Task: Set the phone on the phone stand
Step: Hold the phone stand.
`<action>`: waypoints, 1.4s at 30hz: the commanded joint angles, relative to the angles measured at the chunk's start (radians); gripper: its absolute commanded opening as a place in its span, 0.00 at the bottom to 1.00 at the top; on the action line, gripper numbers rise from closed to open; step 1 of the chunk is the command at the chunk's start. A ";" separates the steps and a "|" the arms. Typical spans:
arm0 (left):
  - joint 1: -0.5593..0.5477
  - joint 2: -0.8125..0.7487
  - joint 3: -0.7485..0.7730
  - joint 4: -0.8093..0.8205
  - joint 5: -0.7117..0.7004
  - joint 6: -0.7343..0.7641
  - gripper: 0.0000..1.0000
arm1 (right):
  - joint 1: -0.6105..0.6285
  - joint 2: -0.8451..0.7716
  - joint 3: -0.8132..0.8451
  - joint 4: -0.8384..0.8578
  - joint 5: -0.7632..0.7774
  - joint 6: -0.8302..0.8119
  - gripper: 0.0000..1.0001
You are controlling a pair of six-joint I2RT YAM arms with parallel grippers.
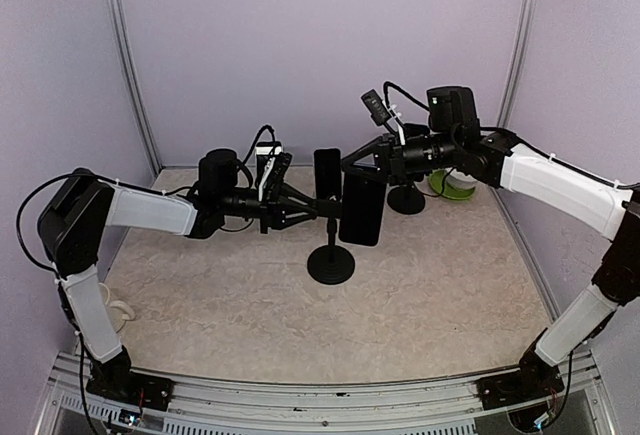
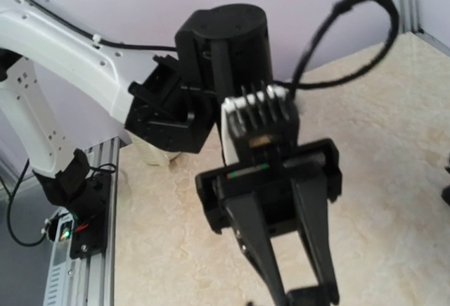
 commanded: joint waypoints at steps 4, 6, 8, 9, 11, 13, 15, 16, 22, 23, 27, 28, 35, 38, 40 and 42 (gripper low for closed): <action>-0.018 -0.060 -0.060 0.083 0.009 -0.068 0.00 | 0.075 0.044 0.081 0.053 -0.116 -0.150 0.00; -0.018 -0.063 -0.067 0.103 0.019 -0.087 0.00 | 0.089 0.067 0.105 0.047 -0.147 -0.172 0.00; -0.020 -0.064 -0.069 0.112 0.025 -0.097 0.00 | 0.103 0.095 0.128 0.044 -0.174 -0.186 0.00; -0.020 -0.063 -0.069 0.112 0.027 -0.100 0.00 | 0.108 0.106 0.137 0.047 -0.183 -0.192 0.00; -0.022 -0.064 -0.069 0.115 0.031 -0.108 0.00 | 0.114 0.128 0.150 0.056 -0.197 -0.201 0.00; -0.025 -0.065 -0.071 0.117 0.034 -0.113 0.00 | 0.118 0.151 0.161 0.068 -0.217 -0.206 0.00; -0.027 -0.069 -0.077 0.116 0.036 -0.115 0.00 | 0.121 0.167 0.168 0.084 -0.237 -0.209 0.00; -0.029 -0.073 -0.081 0.117 0.036 -0.115 0.00 | 0.123 0.171 0.169 0.093 -0.247 -0.210 0.00; -0.043 -0.102 -0.113 0.128 0.037 -0.118 0.00 | 0.126 0.200 0.173 0.127 -0.265 -0.222 0.00; -0.045 -0.109 -0.120 0.131 0.036 -0.120 0.00 | 0.125 0.204 0.174 0.131 -0.263 -0.222 0.00; -0.056 -0.131 -0.142 0.150 0.041 -0.130 0.00 | 0.126 0.217 0.178 0.140 -0.289 -0.226 0.00; -0.059 -0.135 -0.144 0.150 0.042 -0.131 0.00 | 0.126 0.218 0.178 0.143 -0.295 -0.226 0.00; -0.066 -0.147 -0.146 0.151 0.048 -0.140 0.00 | 0.133 0.201 0.125 0.180 -0.269 -0.246 0.00; -0.065 -0.151 -0.148 0.158 0.051 -0.148 0.00 | 0.134 0.201 0.118 0.179 -0.291 -0.255 0.00; -0.065 -0.155 -0.146 0.163 0.050 -0.153 0.00 | 0.134 0.202 0.112 0.180 -0.293 -0.256 0.00; -0.065 -0.158 -0.146 0.163 0.048 -0.155 0.00 | 0.134 0.203 0.103 0.183 -0.289 -0.255 0.00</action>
